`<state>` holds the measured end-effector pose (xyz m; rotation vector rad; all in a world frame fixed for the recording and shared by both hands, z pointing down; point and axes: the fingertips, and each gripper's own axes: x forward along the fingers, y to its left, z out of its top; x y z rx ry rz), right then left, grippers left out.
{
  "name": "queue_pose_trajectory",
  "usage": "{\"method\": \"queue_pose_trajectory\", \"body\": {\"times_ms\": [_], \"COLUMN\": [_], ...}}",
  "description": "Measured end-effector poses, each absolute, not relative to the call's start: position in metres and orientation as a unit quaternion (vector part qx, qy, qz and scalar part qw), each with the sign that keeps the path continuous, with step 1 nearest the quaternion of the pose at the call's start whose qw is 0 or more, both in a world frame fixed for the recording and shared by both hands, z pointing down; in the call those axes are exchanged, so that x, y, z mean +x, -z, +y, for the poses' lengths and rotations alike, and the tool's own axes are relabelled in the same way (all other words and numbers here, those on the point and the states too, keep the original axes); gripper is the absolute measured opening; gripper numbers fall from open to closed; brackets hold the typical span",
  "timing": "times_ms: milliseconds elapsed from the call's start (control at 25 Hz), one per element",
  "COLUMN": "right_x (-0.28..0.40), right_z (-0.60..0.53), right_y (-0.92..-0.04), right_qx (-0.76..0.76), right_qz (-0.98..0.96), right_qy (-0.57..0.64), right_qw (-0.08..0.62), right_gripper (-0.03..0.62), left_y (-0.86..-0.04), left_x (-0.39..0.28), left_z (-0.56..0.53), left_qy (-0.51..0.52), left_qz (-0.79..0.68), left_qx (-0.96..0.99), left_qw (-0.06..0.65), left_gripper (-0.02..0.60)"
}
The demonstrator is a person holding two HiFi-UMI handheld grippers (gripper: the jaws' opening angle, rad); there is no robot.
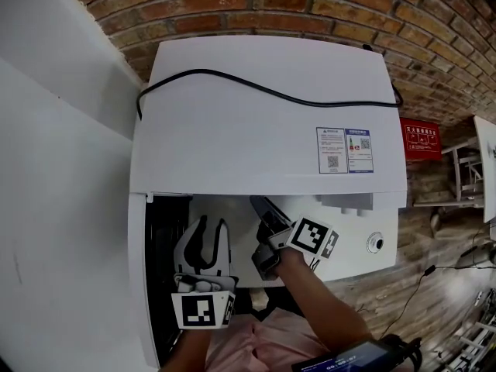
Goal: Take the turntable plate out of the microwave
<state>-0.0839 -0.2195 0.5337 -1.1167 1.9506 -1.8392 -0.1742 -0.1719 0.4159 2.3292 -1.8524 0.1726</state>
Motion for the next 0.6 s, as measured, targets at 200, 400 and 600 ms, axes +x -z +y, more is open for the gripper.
{"method": "queue_pose_trajectory", "body": {"times_ms": [200, 400, 600], "right_x": [-0.0829, -0.0804, -0.0788], "right_z": [-0.2252, -0.2197, -0.2172], "right_y": [-0.546, -0.5455, -0.5409], "right_qx": [-0.374, -0.366, -0.361], "right_qz": [0.624, 0.609, 0.61], "right_qy": [0.67, 0.686, 0.686], "right_qw": [0.149, 0.158, 0.167], "right_gripper": [0.132, 0.089, 0.033], "left_y": [-0.4166, -0.417, -0.4166], "left_x": [-0.174, -0.1738, -0.1702], "left_z": [-0.1721, -0.1732, -0.1722], "left_qy": [-0.058, -0.059, -0.061], "left_qz": [-0.618, -0.618, -0.617], "left_qx": [0.78, 0.78, 0.78], "left_qw": [0.08, 0.08, 0.078], "left_gripper": [0.123, 0.123, 0.124]}}
